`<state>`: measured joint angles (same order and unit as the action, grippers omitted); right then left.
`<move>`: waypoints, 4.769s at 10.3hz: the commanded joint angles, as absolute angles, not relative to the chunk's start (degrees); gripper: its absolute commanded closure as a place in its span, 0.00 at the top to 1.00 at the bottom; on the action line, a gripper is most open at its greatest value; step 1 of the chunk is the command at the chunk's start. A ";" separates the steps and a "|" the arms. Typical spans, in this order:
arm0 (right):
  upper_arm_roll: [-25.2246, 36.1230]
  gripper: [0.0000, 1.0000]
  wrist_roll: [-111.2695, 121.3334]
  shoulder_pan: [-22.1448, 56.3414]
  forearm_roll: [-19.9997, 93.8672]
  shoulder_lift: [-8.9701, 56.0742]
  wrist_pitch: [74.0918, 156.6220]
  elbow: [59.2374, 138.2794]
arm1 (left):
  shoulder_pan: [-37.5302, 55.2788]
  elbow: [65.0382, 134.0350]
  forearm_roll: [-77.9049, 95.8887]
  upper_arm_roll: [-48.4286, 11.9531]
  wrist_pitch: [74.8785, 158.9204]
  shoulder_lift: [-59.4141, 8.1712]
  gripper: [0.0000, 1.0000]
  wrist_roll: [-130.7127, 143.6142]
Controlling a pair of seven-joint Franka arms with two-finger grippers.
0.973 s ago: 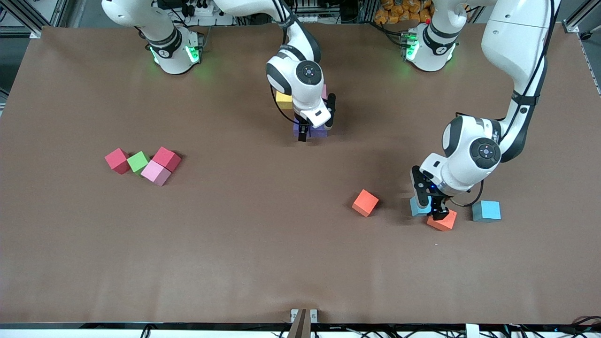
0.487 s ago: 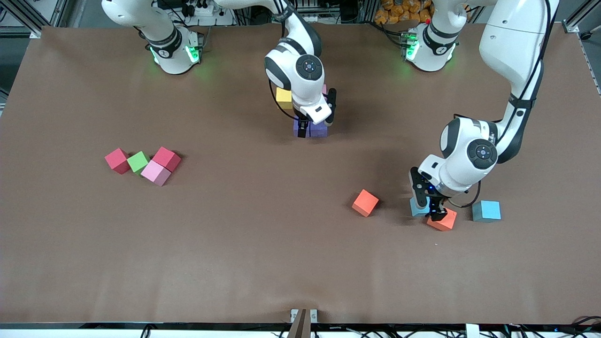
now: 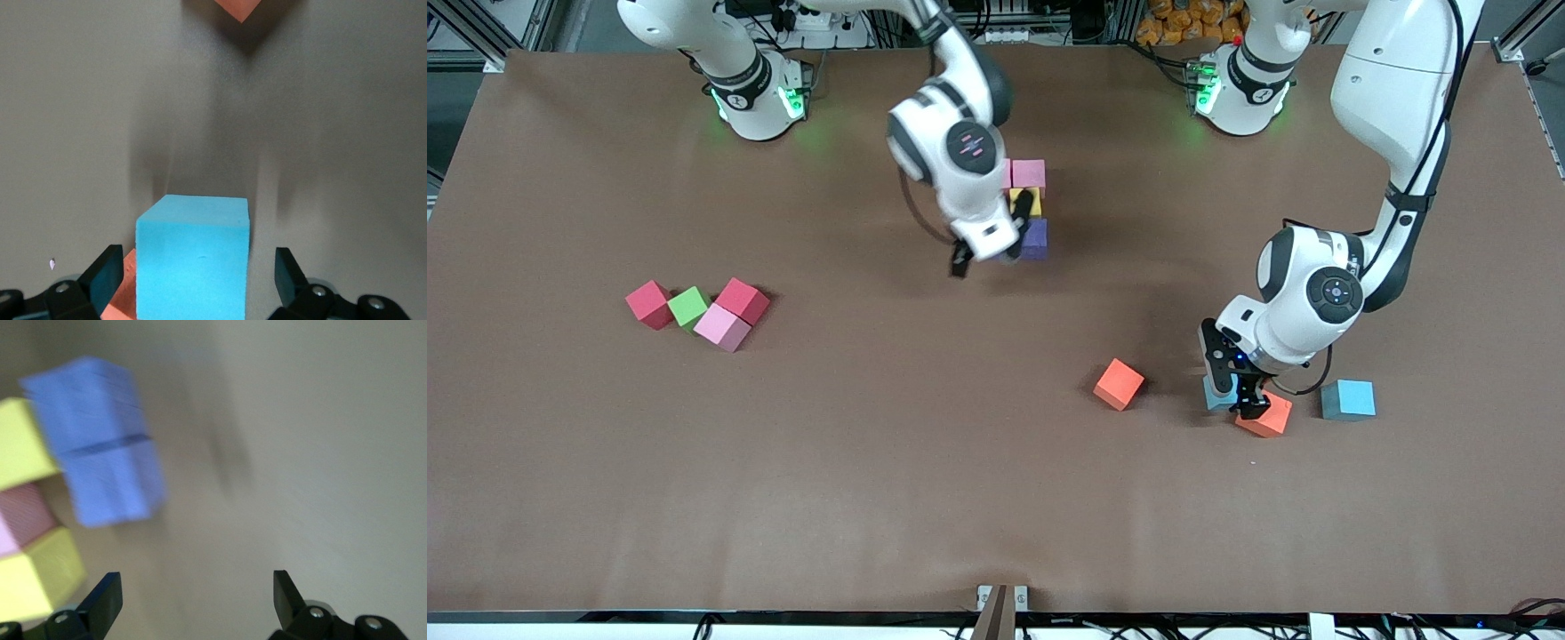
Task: Form number 2 with 11 blocks
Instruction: 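Lift the cyan block with the left gripper while the right gripper withdraws, then carry cyan with the left gripper while the right gripper reaches the pink block, then grasp the pink block with the right gripper while the left gripper lowers cyan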
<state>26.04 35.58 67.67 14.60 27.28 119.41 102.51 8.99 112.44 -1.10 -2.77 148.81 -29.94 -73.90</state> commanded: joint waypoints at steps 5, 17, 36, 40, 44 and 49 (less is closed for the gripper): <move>35.95 1.00 35.42 54.97 15.03 25.31 112.33 100.56 | 9.14 112.50 -0.17 -2.81 152.49 -31.29 0.49 -75.23; 27.95 1.00 63.09 16.36 14.59 22.96 113.17 108.60 | 27.74 103.98 0.53 -2.99 125.07 -17.85 0.21 -45.04; 28.83 1.00 70.85 10.55 12.66 21.62 132.10 127.53 | 60.99 84.99 2.02 3.87 117.95 -33.92 0.22 -16.52; 28.74 1.00 70.58 10.55 12.74 22.14 132.19 127.44 | 62.66 85.17 -0.34 3.08 121.53 -36.56 0.23 -17.14; 28.74 0.55 70.66 11.16 15.03 22.67 131.84 127.18 | 62.93 85.69 -5.52 0.71 124.10 -36.83 0.23 -17.58; 28.65 0.17 71.02 11.69 14.59 22.59 122.10 118.85 | 60.39 90.34 -7.73 -3.50 130.15 -37.18 0.23 -17.58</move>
<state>28.81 71.02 11.80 14.39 22.59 126.34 122.85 62.32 87.99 -5.90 -1.42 127.52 -37.63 -17.09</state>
